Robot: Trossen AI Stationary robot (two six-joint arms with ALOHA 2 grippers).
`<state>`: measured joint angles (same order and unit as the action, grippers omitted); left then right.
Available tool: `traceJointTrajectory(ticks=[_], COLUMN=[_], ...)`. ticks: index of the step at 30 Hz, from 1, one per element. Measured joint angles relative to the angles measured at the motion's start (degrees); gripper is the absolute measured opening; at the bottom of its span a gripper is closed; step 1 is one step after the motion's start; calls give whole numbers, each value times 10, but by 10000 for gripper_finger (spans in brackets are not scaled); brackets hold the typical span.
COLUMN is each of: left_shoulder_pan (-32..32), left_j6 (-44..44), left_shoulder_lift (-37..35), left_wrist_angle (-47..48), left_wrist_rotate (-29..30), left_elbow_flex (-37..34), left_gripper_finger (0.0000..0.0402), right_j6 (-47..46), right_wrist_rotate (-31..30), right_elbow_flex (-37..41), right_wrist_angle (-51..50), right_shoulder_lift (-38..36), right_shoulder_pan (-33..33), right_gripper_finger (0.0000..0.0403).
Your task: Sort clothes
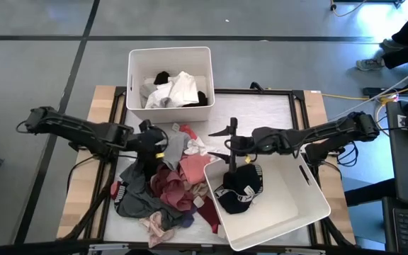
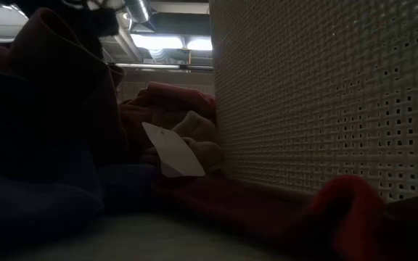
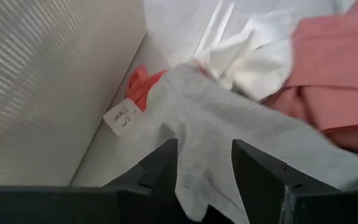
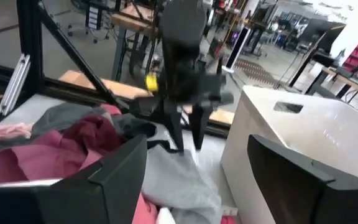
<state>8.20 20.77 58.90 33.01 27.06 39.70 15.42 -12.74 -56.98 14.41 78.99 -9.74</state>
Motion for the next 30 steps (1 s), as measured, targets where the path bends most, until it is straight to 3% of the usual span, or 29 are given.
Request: traceJointTrajectory(ticks=[5,13,17,22,30], left_shoulder_pan=[-14,-29,-30,-28,-22], left_j6=[-20,-67,-86,-125,-156], left_shoulder_lift=[46,101,120,118,79], left_wrist_angle=[-29,-52,-56,-54,-30], left_wrist_rotate=[1,-44,-44,-44,6], left_elbow_flex=[0,0,0,0,12], left_gripper_finger=[141,138,102,14,4], right_j6=[1,1,3,15,16], right_wrist_rotate=[-1,-1,-1,-9,-37], right_elbow_flex=[0,1,1,1,1], right_wrist_angle=[5,8,15,28,22], right_shoulder_lift=[1,21,30,32,34], right_shoulder_pan=[0,0,0,0,0], right_gripper_finger=[280,280,280,280,280])
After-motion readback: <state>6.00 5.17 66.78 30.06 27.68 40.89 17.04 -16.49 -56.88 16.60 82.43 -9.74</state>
